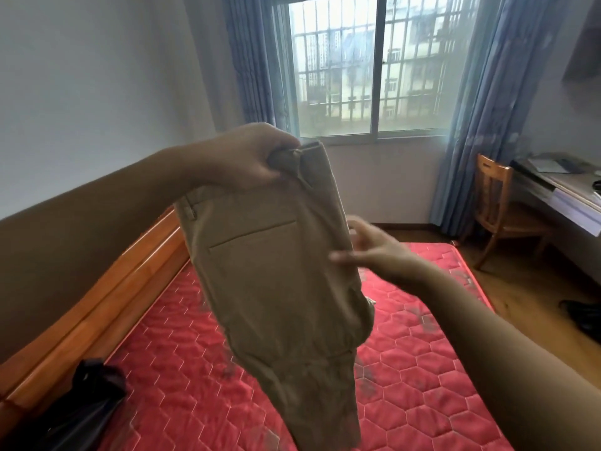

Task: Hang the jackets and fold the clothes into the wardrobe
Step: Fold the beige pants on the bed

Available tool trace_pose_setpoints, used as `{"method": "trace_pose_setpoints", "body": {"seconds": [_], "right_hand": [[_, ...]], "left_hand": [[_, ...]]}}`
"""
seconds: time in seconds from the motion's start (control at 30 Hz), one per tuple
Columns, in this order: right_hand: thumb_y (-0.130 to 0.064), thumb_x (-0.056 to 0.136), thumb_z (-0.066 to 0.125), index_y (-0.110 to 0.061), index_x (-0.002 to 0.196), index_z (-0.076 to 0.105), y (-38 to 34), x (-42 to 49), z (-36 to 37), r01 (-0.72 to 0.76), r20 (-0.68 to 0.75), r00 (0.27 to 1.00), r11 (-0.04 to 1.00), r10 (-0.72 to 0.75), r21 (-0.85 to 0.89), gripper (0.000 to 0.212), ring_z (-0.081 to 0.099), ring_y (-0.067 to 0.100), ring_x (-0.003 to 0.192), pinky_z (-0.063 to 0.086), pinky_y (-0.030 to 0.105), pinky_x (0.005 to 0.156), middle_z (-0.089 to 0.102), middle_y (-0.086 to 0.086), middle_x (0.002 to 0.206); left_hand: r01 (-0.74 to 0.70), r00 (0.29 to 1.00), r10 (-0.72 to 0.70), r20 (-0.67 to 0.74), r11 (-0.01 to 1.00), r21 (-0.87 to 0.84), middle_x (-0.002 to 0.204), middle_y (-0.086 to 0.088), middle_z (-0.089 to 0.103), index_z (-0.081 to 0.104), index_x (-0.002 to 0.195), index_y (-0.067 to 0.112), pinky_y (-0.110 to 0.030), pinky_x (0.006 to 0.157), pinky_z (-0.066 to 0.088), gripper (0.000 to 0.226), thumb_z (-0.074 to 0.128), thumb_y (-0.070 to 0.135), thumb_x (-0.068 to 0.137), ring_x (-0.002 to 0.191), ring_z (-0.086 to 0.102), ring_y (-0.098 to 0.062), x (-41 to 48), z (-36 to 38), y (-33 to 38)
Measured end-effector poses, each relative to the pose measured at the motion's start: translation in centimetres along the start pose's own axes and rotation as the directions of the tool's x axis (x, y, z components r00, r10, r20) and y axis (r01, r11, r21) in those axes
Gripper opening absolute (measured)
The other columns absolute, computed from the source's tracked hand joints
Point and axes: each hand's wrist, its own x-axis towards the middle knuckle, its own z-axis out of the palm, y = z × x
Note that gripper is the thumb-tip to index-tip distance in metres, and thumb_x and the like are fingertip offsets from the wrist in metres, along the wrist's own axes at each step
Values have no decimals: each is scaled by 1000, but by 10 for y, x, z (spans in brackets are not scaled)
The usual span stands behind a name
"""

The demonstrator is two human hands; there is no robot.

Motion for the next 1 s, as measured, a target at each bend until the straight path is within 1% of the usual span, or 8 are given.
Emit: {"method": "trace_pose_setpoints", "body": {"seconds": [0.17,0.3,0.4,0.5,0.63,0.77,0.87,1.0], "right_hand": [[6,87,69,10,96,65,-57,23,20,273,-185,932,941,-310,-199,10,55,11,75,47,33,71,60,3,82],[6,89,68,15,88,62,-48,21,17,279,-295,899,943,-323,-182,12,51,10,72,44,29,66,57,3,79],[8,89,67,19,90,59,-41,18,10,240,-336,901,961,-273,-137,13,53,13,74,45,31,69,57,7,81],[7,89,68,16,92,62,-36,13,8,203,-334,917,976,-219,-82,12,58,17,78,49,36,74,62,8,84],[3,87,71,8,91,68,-43,1,7,238,-386,895,971,-223,-10,7,63,24,85,55,51,84,69,13,90],[8,88,68,2,89,72,-67,-16,6,326,-419,868,943,-267,74,7,66,28,86,57,52,88,70,18,93],[8,88,67,0,91,72,-73,-20,7,357,-427,860,927,-279,113,10,67,25,85,59,45,84,70,16,92],[11,88,66,0,92,72,-48,-15,11,295,-451,870,944,-200,149,13,67,24,85,59,42,83,72,14,92]], "left_hand": [[-62,998,64,25,997,-55,81,8,65,68,96,23,-23,64,46,20,67,40,85,74,61,-8,11,21,10],[124,979,-121,166,992,-8,98,16,67,62,109,36,-22,71,51,37,81,46,80,86,64,1,-8,19,-16],[260,938,-225,265,960,-105,99,10,72,67,114,27,-26,73,58,39,86,25,79,87,70,-4,-33,30,-39],[292,946,-238,219,921,-259,94,-3,73,69,108,10,-35,71,60,27,80,7,84,85,71,-18,-48,33,-45],[208,960,-270,-69,860,-466,86,3,72,69,101,16,-23,67,58,26,77,-2,83,79,70,-10,-68,38,-37],[-158,832,-344,-435,605,-781,93,5,73,65,109,20,-26,75,59,46,88,27,71,84,69,-13,-80,51,-26],[-197,809,-449,-379,399,-895,109,-3,73,68,121,17,-33,83,59,61,85,50,72,98,70,-19,-78,70,-13],[-44,775,-568,-275,386,-922,108,-1,77,78,102,27,-28,79,58,40,75,55,74,100,73,-16,-74,107,-10]]}}
